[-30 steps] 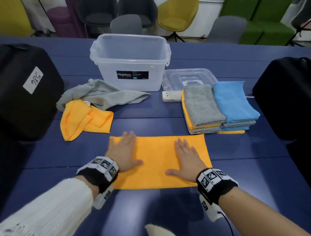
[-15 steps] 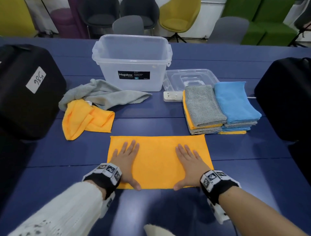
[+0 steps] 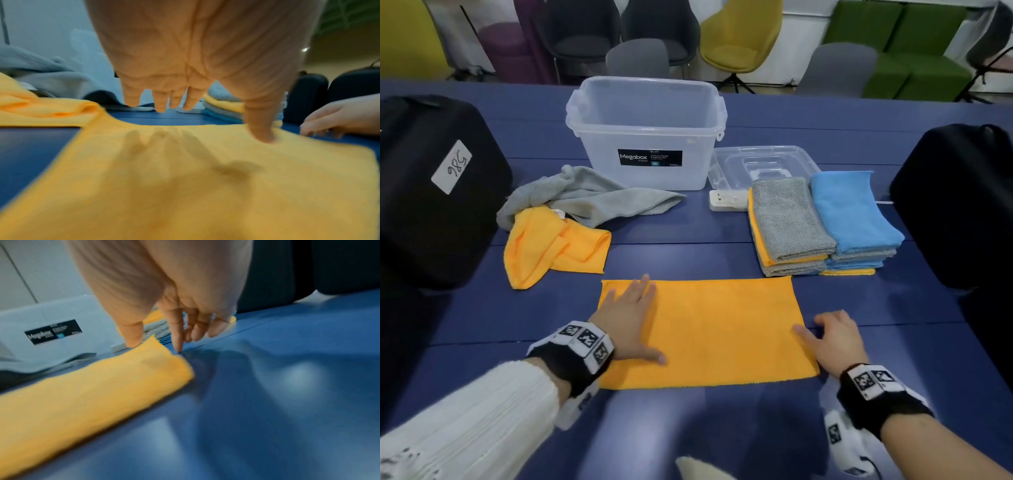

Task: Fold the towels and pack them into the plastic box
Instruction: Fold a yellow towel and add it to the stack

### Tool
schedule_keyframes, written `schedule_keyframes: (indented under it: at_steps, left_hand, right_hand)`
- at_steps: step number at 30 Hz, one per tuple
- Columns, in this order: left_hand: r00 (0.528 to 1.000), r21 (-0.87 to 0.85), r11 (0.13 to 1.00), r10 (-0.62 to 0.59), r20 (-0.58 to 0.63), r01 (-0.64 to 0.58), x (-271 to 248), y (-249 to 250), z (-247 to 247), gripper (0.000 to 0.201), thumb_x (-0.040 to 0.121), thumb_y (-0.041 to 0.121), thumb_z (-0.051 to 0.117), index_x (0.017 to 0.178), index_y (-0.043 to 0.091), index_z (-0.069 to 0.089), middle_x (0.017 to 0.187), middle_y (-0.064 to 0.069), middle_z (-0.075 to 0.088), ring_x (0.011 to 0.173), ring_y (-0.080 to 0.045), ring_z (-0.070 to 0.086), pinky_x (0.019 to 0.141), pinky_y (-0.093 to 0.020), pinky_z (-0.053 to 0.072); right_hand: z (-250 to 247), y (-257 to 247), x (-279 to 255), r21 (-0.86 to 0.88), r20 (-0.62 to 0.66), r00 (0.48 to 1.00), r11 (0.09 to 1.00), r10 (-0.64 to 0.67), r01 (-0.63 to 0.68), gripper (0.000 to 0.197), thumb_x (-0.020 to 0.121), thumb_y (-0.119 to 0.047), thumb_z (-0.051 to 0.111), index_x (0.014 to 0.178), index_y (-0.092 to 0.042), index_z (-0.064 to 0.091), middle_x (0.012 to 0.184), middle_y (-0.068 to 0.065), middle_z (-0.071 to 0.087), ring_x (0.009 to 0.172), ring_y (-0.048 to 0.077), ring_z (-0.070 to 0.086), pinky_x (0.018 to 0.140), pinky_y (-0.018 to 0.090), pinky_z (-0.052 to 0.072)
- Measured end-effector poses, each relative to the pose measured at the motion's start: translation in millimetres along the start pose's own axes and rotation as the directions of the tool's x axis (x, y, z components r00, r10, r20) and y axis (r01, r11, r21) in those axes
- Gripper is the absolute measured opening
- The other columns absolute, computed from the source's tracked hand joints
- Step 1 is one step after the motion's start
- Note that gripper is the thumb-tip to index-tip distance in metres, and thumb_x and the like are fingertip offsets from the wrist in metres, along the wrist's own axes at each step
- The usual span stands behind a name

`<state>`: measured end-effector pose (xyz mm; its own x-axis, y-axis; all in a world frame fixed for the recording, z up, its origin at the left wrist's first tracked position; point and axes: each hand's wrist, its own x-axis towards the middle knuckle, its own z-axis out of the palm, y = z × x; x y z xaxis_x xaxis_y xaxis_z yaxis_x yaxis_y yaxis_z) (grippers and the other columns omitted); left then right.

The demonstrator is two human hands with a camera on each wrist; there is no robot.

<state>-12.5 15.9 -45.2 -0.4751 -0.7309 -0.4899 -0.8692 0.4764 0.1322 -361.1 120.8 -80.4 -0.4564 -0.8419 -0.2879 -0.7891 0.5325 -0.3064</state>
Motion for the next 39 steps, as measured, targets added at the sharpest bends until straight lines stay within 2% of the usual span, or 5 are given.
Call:
schedule_keyframes:
  at_steps: [8,14,20,34,39]
  left_hand:
    - [0.978,-0.548,0.826,0.017,-0.206,-0.13,23,55,9,0.033,0.094,0.034,0.054,0.123,0.02,0.058,0.114,0.007,0.061,0.093,-0.011,0.061,0.084,-0.026,0.049]
    - [0.983,-0.988,0.155,-0.184,-0.009,0.02,25,59,-3,0.034,0.091,0.043,0.059,0.07,0.017,0.052,0.063,0.003,0.058,0.061,-0.022,0.057,0.063,-0.039,0.05]
    - [0.967,-0.842,0.532,-0.249,-0.059,0.086,40,40,19,0.013,0.088,0.018,0.059,0.094,0.007,0.057,0.085,-0.005,0.062,0.08,-0.026,0.057,0.076,-0.037,0.049]
    - [0.951,-0.767,0.642,-0.224,-0.213,-0.02,38,48,21,0.091,0.084,0.02,0.068,0.151,0.028,0.006,0.114,0.002,0.05,0.096,-0.023,0.059,0.08,-0.028,0.045]
    - [0.972,-0.642,0.765,-0.106,-0.208,-0.054,31,43,27,0.063,0.08,0.014,0.069,0.137,0.023,0.044,0.142,0.001,0.039,0.117,-0.02,0.05,0.103,-0.03,0.041]
  right_hand:
    - [7,-88,-12,0.219,0.222,0.975,0.975,-0.006,-0.044,0.01,0.084,-0.016,0.055,0.077,-0.014,0.048,0.082,0.004,0.056,0.081,0.025,0.056,0.068,0.035,0.047]
    - [14,-152,-47,0.182,0.374,0.85,0.928,-0.371,0.325,0.035,0.082,-0.033,0.064,0.101,-0.021,0.038,0.093,0.002,0.057,0.084,0.026,0.059,0.067,0.036,0.046]
    - [24,-154,-45,0.274,0.463,0.808,0.926,-0.364,0.26,0.018,0.091,-0.03,0.055,0.105,-0.02,0.051,0.088,0.004,0.069,0.072,0.019,0.066,0.065,0.038,0.053]
    - [27,-108,-15,0.011,0.314,0.838,0.884,-0.447,0.468,0.047,0.084,-0.031,0.065,0.126,-0.019,0.048,0.129,-0.003,0.042,0.119,0.018,0.042,0.101,0.034,0.039]
    - [20,-109,-13,-0.065,0.365,0.821,0.868,-0.439,0.492,0.051,0.079,-0.033,0.067,0.125,-0.022,0.047,0.128,-0.004,0.044,0.119,0.018,0.042,0.099,0.035,0.038]
